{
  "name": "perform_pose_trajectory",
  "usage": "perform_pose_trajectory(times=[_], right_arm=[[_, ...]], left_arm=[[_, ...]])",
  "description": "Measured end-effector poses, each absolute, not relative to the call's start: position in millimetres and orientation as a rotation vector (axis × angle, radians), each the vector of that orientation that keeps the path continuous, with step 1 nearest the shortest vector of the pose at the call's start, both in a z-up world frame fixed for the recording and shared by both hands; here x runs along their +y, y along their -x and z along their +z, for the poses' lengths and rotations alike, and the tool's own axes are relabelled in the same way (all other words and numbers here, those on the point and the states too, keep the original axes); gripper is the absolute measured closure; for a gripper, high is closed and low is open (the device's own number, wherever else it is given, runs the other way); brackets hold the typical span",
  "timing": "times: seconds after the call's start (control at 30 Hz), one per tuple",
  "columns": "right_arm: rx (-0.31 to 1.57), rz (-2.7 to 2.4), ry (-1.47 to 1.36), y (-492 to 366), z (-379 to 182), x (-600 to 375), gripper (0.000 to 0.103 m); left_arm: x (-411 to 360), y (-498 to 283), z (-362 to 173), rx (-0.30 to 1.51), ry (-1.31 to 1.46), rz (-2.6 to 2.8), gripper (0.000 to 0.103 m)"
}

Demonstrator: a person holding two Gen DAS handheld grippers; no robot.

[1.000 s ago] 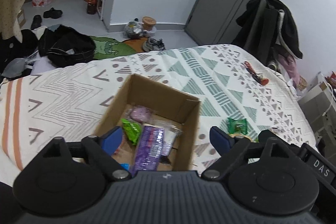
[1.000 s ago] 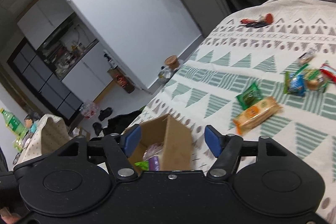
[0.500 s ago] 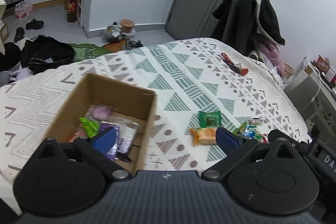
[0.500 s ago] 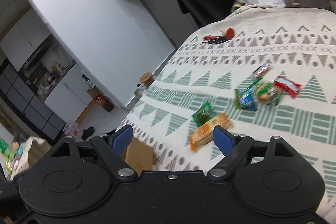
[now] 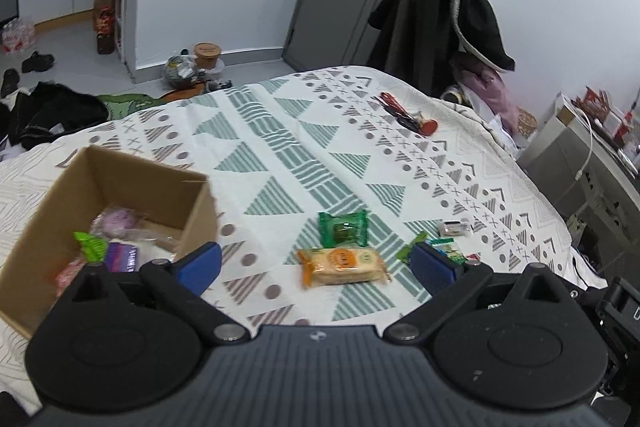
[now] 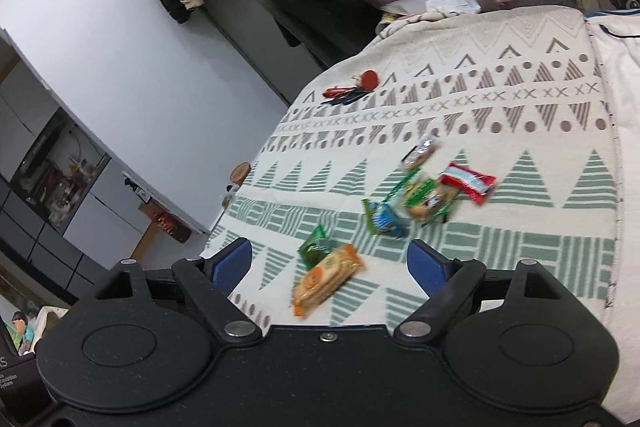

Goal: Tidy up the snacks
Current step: 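Move both open grippers back to the remaining snacks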

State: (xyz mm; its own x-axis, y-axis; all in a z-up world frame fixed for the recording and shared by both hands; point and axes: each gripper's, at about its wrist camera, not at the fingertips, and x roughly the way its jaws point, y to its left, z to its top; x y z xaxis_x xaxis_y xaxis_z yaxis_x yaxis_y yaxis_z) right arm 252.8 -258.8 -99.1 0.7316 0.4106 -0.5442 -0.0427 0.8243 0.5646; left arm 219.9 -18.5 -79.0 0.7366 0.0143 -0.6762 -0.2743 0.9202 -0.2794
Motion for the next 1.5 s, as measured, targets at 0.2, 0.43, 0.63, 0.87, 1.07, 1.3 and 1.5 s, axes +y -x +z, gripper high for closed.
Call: perform_pose_trajectory(times=[0.2,0.43,0.63,0.87,1.07,1.3,1.5], right_arm=[[0.739,0.236,-0.598,-262,-113,-285,0.019],[0.765,0.182,-0.649,-273,-131,-308,0.019],[0.770,0.109,-0.651,-304,-146,-319,0.019],[0.803,0.090,-0.664,-333,-166,-317,0.019],[0.838,0.069,-0.656,-348,-180,-314,0.023],[0.861,0.030,-0.645,-362,-191,-316,0.025],[0.888,0.014,-0.583,-373,-197,-310,0.025]], left_arm=[[-41,-236,-88,0.740,0.352,0.159,0.003],[-56,-256,-110,0.765,0.339,0.182,0.003],[-63,-276,-129,0.791,0.322,0.191,0.003],[-63,-300,-154,0.853,0.274,0.193,0.003],[-64,-313,-179,0.913,0.267,0.186,0.003],[-63,-328,-202,0.973,0.200,0.206,0.003],[-57,-342,-214,1.017,0.163,0.232,0.003]])
